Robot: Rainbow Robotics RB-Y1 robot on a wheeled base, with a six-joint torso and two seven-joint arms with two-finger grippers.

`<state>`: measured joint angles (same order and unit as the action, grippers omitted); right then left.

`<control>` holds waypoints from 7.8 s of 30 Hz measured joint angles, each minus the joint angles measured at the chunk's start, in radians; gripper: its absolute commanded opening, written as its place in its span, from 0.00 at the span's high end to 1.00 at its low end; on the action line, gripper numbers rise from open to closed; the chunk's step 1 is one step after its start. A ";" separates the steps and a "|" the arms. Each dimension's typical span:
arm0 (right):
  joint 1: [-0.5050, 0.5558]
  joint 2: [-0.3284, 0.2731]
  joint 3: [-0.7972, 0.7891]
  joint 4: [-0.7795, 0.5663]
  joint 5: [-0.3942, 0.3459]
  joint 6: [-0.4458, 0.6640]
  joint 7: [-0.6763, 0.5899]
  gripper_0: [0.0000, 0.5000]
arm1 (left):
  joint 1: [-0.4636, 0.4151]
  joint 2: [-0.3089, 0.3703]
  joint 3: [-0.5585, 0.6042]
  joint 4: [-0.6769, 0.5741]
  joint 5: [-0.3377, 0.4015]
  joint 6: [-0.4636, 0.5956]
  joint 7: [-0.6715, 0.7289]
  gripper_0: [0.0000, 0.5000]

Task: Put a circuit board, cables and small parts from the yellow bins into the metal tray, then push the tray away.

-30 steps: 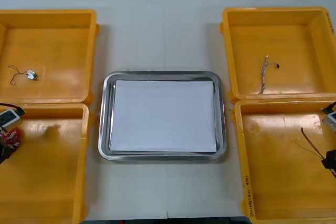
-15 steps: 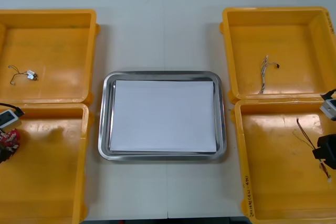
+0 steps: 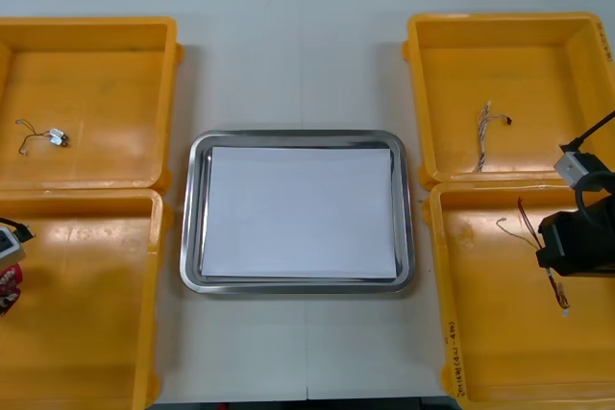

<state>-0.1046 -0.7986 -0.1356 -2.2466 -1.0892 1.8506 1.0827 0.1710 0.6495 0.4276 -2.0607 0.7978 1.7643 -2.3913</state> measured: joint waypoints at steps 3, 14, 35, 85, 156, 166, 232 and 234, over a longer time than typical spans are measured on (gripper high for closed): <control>-0.029 0.012 0.018 -0.001 0.002 0.013 -0.028 1.00 | 0.023 -0.013 -0.001 -0.009 0.000 -0.019 0.000 1.00; -0.120 0.122 0.033 -0.001 0.052 0.064 -0.044 1.00 | 0.029 -0.134 -0.053 -0.012 -0.095 -0.075 0.000 1.00; -0.236 0.191 0.198 -0.001 0.134 0.065 -0.239 1.00 | 0.029 -0.142 -0.051 -0.047 -0.101 -0.056 0.000 0.00; -0.238 0.191 0.266 0.007 0.253 0.065 -0.239 1.00 | 0.073 -0.143 -0.058 -0.022 -0.127 -0.119 0.067 0.00; -0.238 0.191 0.266 0.007 0.256 0.065 -0.239 1.00 | 0.069 -0.143 0.043 -0.130 -0.106 0.054 0.067 1.00; -0.238 0.191 0.266 0.007 0.257 0.065 -0.239 1.00 | 0.031 -0.141 0.106 -0.266 -0.059 0.145 0.139 1.00; -0.238 0.191 0.267 0.008 0.257 0.065 -0.239 1.00 | -0.876 0.055 -0.920 -0.071 0.153 0.149 1.653 1.00; -0.238 0.191 0.267 0.008 0.257 0.065 -0.239 1.00 | -0.876 0.029 -0.937 -0.052 0.129 0.149 1.653 1.00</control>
<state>-0.3431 -0.6077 0.1310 -2.2387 -0.8318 1.9156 0.8441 -0.7047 0.6780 -0.5090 -2.1128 0.9273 1.9135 -0.7386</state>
